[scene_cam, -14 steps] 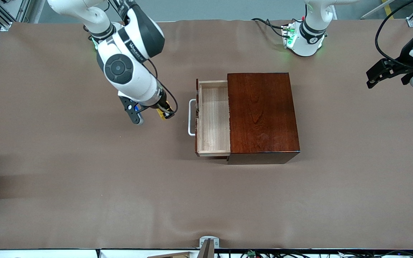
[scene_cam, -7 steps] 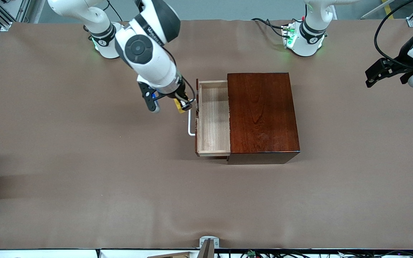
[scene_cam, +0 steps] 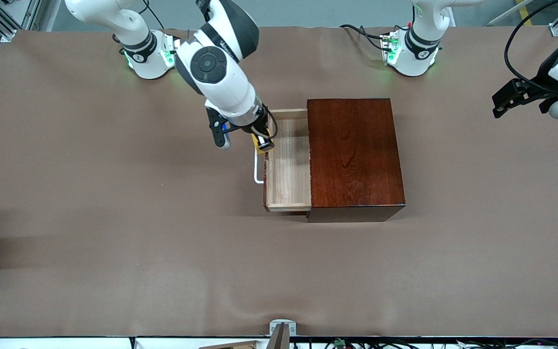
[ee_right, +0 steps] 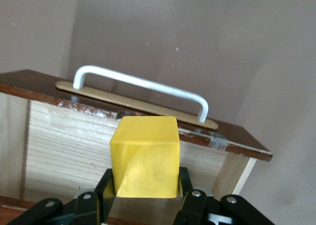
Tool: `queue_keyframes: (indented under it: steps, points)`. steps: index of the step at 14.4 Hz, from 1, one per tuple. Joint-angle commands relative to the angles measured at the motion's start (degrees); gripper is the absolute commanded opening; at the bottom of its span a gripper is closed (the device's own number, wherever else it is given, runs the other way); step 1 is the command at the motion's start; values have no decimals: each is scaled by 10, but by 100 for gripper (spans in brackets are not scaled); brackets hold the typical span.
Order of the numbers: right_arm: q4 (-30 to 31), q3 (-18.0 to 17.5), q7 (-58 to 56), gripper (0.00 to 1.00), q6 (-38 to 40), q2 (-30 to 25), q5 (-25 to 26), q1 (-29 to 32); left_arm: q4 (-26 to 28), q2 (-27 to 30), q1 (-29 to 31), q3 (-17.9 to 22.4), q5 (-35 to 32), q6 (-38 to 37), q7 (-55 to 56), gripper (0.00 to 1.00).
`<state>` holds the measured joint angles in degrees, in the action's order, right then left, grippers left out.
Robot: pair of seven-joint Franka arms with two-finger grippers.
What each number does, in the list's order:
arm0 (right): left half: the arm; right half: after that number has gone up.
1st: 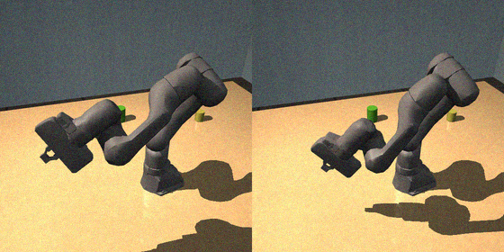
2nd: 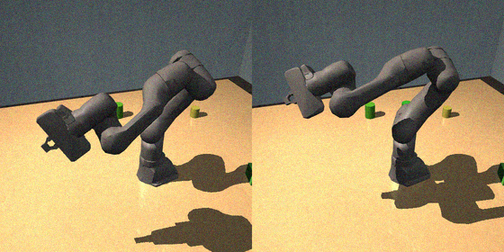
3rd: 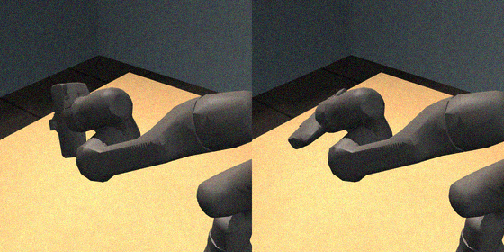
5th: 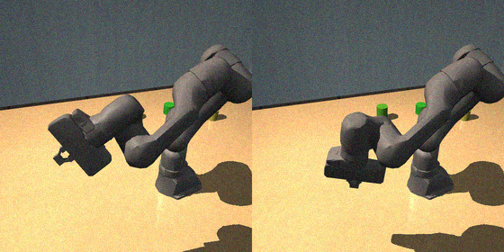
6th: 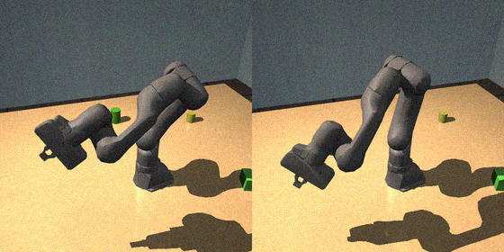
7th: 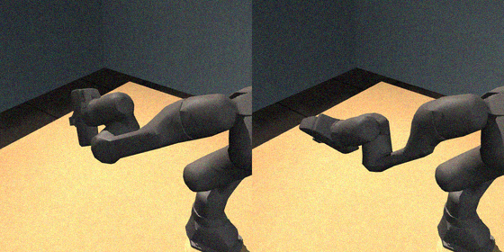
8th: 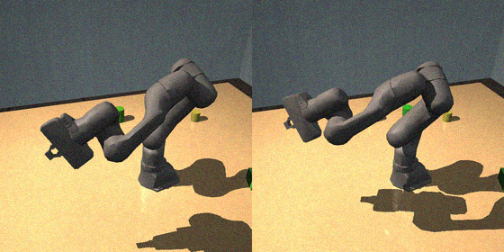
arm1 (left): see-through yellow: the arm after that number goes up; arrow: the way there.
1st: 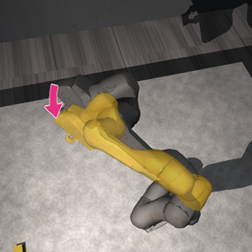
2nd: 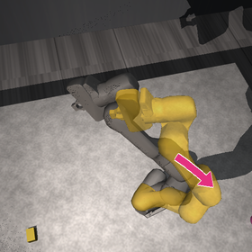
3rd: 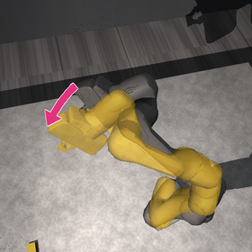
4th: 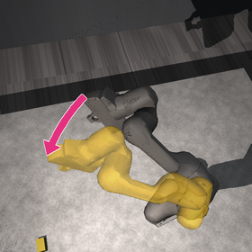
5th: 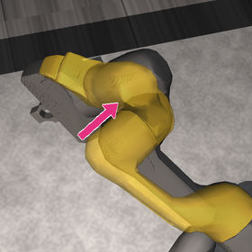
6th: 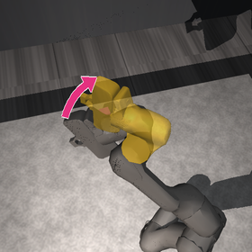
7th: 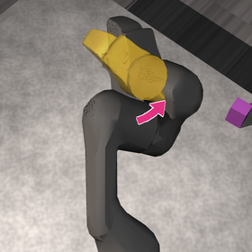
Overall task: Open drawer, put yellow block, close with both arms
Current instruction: 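Lower the cube into the drawer while the left gripper reaches the box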
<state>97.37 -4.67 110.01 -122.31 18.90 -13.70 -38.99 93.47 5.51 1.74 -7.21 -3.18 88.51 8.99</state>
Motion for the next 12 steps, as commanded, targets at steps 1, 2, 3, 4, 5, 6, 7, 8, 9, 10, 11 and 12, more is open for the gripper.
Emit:
queue_keyframes:
  steps: [1, 2, 3, 4, 5, 6, 7, 8, 9, 10, 11, 12]
  points:
    - [-9, 6, 22, 13, -15, 11, -12, -19, 6, 5, 2, -1, 12, -4, -7, 100]
    - [-16, 6, 35, 13, -20, 18, -12, -22, 6, 5, 1, -1, 12, -4, -6, 100]
    - [-30, 6, 43, 13, -19, 30, -12, -24, 6, 3, 0, -1, 12, -4, -5, 100]
    - [-42, 6, 55, 13, -19, 39, -12, -28, 6, 3, -1, -2, 12, -4, -4, 100]
    - [-52, 7, 64, 13, -20, 51, -11, -33, 6, 4, -1, -2, 12, -4, -3, 100]
    - [-60, 7, 69, 13, -20, 61, -9, -39, 6, 4, -2, -3, 12, -4, -2, 100]
    - [-60, 7, 71, 13, -21, 68, -8, -40, 6, 4, -2, -3, 12, -4, -1, 100]
    - [-60, 7, 71, 13, -26, 73, -8, -40, 6, 4, -1, -10, 12, -4, -1, 100]
    - [-60, 7, 71, 13, -34, 77, -8, -40, 6, 3, -1, -12, 12, -4, 2, 100]
    - [-60, 7, 72, 13, -35, 83, -8, -40, 6, 3, -2, -14, 12, -4, 2, 100]
    - [-60, 8, 72, 13, -35, 87, -7, -40, 4, 2, -2, -14, 12, -4, 1, 100]
    - [-59, 7, 72, 13, -35, 88, -7, -40, 4, -1, -2, -15, 12, -4, 1, 100]
